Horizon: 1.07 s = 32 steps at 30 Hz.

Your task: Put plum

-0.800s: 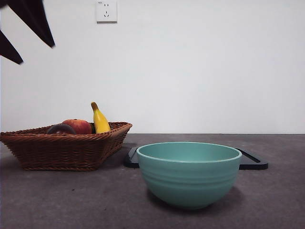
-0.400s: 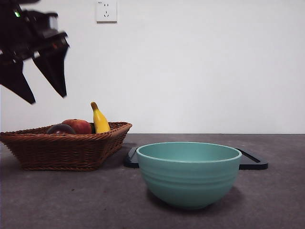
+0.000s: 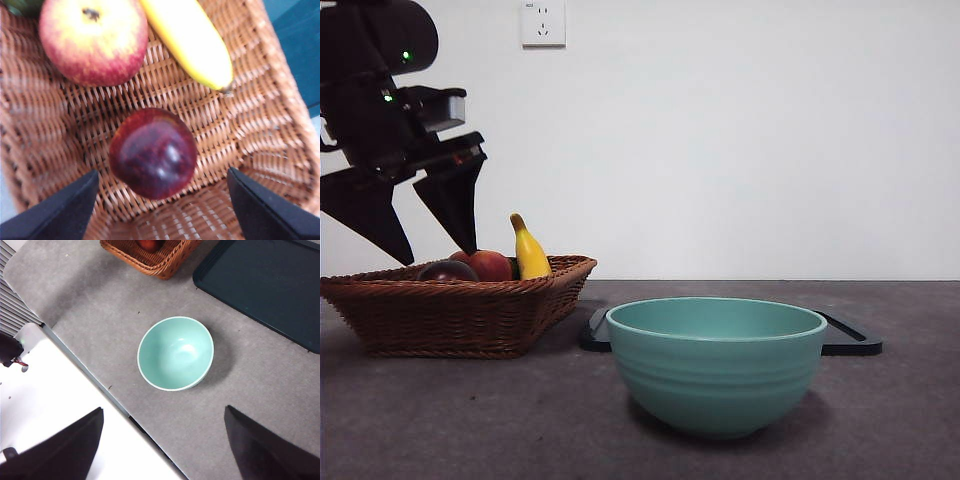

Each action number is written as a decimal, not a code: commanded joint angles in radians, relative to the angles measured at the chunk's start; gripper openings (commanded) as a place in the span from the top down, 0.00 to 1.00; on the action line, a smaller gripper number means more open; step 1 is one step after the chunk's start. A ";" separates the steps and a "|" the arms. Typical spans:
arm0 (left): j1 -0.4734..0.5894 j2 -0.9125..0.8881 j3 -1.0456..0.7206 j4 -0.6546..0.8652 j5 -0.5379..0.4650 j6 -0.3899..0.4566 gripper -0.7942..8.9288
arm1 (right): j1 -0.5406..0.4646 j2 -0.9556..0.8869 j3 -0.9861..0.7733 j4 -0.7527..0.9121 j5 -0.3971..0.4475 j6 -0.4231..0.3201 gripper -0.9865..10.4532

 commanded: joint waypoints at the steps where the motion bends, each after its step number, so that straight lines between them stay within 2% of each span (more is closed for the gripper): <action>1: -0.004 0.036 0.024 0.026 -0.002 0.024 0.50 | 0.005 0.006 0.018 0.006 -0.003 0.003 0.58; 20: -0.005 0.138 0.024 0.071 -0.002 0.026 0.51 | 0.005 0.006 0.018 0.007 -0.003 0.003 0.58; 26: -0.005 0.138 0.024 0.068 -0.001 0.026 0.64 | 0.005 0.006 0.018 0.007 -0.003 0.003 0.58; 32: -0.004 0.125 0.031 0.056 0.000 0.022 0.64 | 0.005 0.006 0.018 0.007 -0.003 0.003 0.58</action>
